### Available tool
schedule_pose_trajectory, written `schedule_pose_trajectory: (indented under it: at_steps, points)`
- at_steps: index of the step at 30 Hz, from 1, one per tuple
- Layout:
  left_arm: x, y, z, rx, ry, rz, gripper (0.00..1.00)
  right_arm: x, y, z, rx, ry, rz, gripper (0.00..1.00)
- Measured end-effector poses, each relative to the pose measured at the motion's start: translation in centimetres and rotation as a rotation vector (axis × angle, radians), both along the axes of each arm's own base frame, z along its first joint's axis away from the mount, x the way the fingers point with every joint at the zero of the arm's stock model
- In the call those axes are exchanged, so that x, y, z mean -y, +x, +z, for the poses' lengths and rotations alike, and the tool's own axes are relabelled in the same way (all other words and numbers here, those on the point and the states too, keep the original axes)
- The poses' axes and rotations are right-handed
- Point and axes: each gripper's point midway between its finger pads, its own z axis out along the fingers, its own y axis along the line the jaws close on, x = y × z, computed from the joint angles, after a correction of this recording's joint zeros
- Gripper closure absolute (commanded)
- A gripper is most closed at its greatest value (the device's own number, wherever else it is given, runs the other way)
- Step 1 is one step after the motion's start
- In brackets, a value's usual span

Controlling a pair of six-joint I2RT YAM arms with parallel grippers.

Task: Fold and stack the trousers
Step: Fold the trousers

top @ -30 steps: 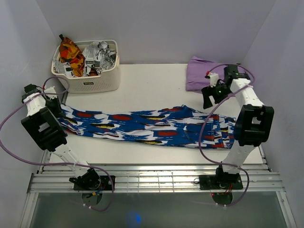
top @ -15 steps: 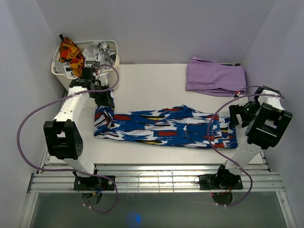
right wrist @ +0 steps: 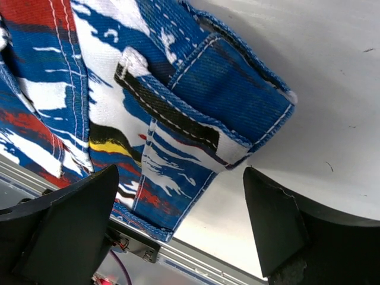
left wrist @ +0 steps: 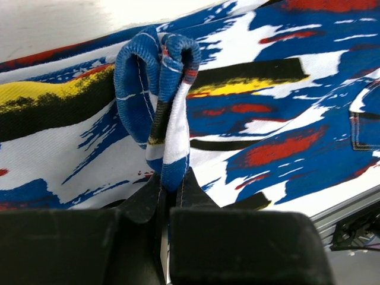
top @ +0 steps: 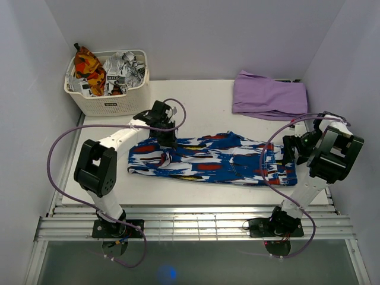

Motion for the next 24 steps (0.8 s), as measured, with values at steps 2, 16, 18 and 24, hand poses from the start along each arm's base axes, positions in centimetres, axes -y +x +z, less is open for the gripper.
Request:
schedule_pose_trajectory:
  at_steps: [2,16,18,24]
  points:
    - [0.8,0.1,-0.1,0.010,-0.007,0.012,1.00,-0.2,0.0,-0.1,-0.001,0.007,-0.010,0.10]
    - [8.7,-2.5,-2.2,-0.015,-0.043,-0.030,1.00,-2.3,0.1,-0.1,-0.004,0.086,-0.029,0.22]
    - [9.1,-2.4,-3.1,-0.036,-0.034,-0.021,0.90,-2.3,0.1,-0.1,-0.005,0.087,-0.028,0.22]
    - [9.6,-2.4,-5.2,-0.080,-0.015,-0.027,0.42,-2.4,0.1,-0.1,-0.006,0.090,-0.028,0.20]
